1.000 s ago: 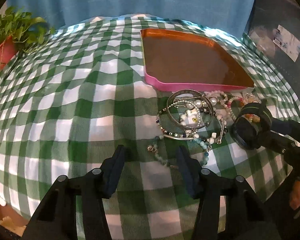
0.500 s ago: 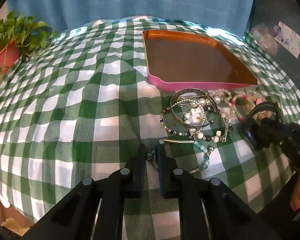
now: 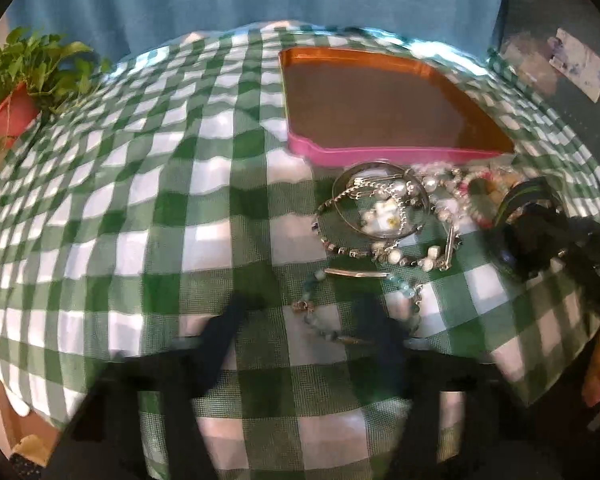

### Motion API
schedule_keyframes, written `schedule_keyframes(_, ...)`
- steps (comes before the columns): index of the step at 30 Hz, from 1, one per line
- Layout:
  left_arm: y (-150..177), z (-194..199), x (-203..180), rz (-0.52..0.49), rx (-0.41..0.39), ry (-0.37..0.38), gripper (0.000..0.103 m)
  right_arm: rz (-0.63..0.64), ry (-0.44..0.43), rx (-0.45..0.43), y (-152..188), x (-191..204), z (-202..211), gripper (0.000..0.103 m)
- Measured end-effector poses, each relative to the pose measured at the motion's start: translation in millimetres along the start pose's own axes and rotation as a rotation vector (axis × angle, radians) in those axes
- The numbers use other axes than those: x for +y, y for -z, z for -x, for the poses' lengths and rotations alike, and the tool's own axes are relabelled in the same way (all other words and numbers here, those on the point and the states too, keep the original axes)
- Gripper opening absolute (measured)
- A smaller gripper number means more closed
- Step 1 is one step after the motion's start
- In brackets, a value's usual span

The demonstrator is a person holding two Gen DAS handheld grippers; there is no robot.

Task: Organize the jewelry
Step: 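Grasp the black watch with the right tool while the left tool grasps the teal beaded bracelet, then lift the black watch with the right tool while the left tool carries the teal bracelet over the tray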

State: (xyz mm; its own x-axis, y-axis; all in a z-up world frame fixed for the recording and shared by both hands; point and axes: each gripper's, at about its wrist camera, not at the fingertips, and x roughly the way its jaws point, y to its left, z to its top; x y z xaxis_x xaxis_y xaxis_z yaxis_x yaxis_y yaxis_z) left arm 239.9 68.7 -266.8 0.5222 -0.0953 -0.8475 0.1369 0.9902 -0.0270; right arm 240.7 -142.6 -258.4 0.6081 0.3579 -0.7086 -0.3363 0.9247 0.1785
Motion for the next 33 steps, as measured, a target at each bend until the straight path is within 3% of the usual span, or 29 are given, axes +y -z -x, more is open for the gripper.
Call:
schedule_keyframes(1, -2, 0, 0, 0.0, 0.004, 0.0, 0.012, 0.0, -0.004, 0.002, 0, 0, -1, 0.027)
schedule_keyframes(10, -10, 5, -1, 0.017, 0.006, 0.032, 0.007, 0.034, -0.031, -0.029, -4, 6, 5, 0.021)
schedule_keyframes(16, -14, 24, -11, -0.015, -0.039, 0.017, 0.007, 0.033, -0.019, -0.064, -5, 2, 18, 0.021)
schedule_keyframes(27, -13, 53, -17, 0.06, -0.091, 0.061, 0.007, -0.02, -0.008, -0.074, 3, -3, 37, 0.021)
schedule_keyframes(33, -10, 73, -26, 0.045, -0.123, 0.069, 0.007, -0.023, 0.01, -0.068, 10, 2, 48, 0.021)
